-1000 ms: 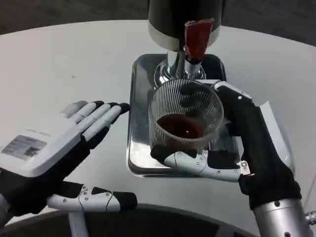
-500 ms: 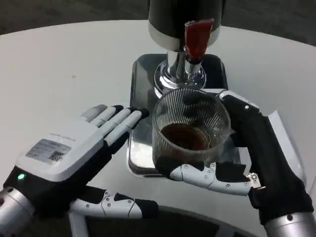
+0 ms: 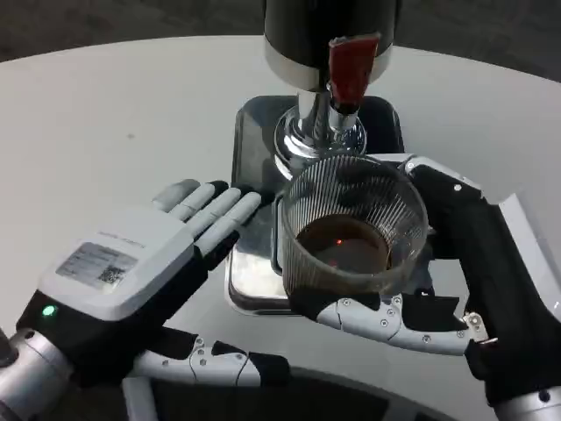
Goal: Grasp the cup under the faucet to collect the drink, then remove the cup.
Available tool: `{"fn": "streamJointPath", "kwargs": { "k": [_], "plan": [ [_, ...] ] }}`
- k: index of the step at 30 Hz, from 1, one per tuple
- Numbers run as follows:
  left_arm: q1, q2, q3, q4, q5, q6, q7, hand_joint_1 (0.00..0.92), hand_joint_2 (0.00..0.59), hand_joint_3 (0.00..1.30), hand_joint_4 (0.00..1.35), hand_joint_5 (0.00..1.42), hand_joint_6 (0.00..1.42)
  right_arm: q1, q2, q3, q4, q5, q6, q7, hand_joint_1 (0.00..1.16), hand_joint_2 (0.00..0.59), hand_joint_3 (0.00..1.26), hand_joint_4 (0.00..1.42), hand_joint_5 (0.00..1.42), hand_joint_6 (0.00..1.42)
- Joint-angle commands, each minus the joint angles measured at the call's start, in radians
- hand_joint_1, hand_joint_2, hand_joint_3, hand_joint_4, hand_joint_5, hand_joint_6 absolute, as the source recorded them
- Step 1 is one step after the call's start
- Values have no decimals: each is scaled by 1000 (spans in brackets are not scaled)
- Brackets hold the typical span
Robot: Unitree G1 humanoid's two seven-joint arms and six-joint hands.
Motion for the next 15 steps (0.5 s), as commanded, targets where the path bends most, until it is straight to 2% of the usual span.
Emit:
{"fn": "streamJointPath", "kwargs": {
  "k": [1, 15],
  "plan": [
    [14, -10, -18, -7, 11, 8, 11, 0, 11, 0, 0, 0, 0, 17, 4, 5, -50, 6, -18, -4, 1137, 132, 711, 915, 993, 1402],
    [13, -5, -30, -16, 13, 24, 3, 0, 12, 0, 0, 0, 0, 32, 9, 6, -59, 9, -21, -7, 1137, 128, 719, 926, 994, 1402]
  ]
}}
